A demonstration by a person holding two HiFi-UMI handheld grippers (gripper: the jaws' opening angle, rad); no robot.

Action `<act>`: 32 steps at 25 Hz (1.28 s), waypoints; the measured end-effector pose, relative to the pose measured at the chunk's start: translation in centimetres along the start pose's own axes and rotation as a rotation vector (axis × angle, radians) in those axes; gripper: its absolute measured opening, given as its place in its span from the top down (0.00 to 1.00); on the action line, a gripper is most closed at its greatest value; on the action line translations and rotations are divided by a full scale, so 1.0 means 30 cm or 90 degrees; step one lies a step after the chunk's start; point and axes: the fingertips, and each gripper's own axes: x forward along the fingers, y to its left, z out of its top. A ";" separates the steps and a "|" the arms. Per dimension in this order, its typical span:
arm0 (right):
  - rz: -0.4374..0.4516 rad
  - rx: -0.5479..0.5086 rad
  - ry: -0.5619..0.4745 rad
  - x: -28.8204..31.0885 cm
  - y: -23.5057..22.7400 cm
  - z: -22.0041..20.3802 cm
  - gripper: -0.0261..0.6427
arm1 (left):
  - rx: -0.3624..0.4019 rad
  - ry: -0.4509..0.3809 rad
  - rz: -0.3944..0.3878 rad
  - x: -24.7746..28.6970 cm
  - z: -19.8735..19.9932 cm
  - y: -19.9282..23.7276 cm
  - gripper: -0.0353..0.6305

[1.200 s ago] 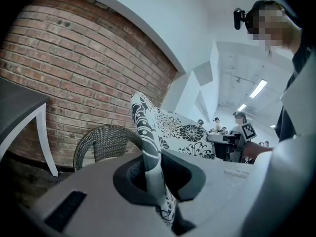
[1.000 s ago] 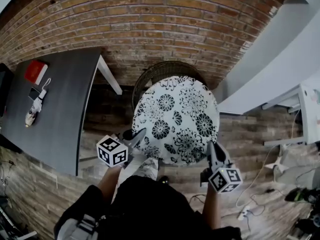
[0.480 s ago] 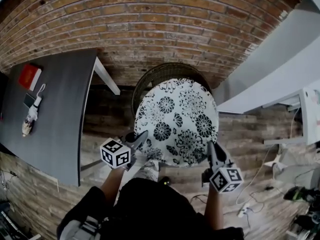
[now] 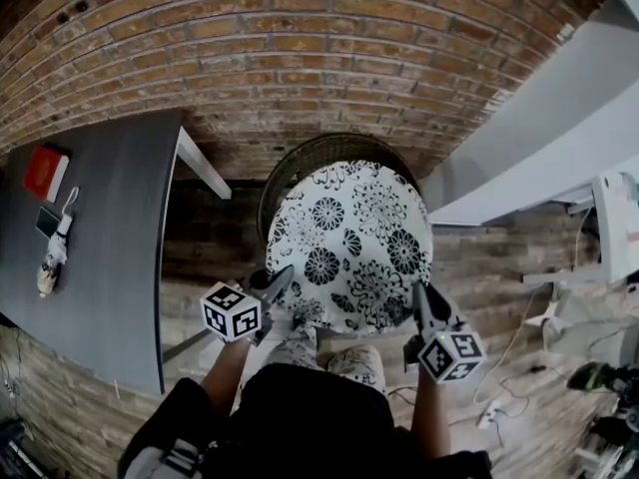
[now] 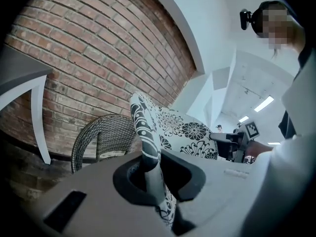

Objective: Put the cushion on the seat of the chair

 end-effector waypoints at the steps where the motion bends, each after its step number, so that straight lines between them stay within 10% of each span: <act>1: -0.002 -0.002 0.002 0.009 -0.008 -0.003 0.93 | -0.001 0.002 0.001 0.007 -0.003 0.005 0.93; 32: 0.081 0.002 0.126 0.343 -0.230 -0.147 0.93 | -0.125 0.025 0.130 0.253 -0.258 0.201 0.93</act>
